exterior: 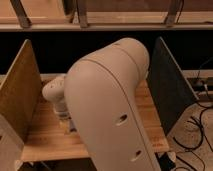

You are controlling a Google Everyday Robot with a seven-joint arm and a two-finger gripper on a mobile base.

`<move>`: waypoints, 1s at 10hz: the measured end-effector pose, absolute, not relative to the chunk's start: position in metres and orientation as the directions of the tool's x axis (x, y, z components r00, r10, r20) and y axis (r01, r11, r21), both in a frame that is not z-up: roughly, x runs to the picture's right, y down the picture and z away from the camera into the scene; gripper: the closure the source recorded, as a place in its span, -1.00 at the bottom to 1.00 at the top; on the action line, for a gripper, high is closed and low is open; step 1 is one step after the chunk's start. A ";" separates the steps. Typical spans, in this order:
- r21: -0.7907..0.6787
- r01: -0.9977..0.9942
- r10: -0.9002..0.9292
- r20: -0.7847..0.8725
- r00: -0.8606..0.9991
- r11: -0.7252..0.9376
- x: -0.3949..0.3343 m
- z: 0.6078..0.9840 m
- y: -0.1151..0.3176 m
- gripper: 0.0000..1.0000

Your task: Place the white sponge in the ceramic bowl

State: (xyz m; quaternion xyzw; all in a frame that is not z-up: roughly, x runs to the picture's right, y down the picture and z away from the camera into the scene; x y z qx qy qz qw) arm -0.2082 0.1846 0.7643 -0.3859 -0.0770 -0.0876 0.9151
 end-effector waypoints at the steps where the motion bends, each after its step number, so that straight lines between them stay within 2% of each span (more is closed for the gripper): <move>1: -0.693 0.221 -0.102 0.209 0.973 0.687 -0.209 0.764 0.184 -0.31; 10: -0.764 0.240 -0.122 0.210 0.970 0.598 -0.214 0.807 0.214 -0.31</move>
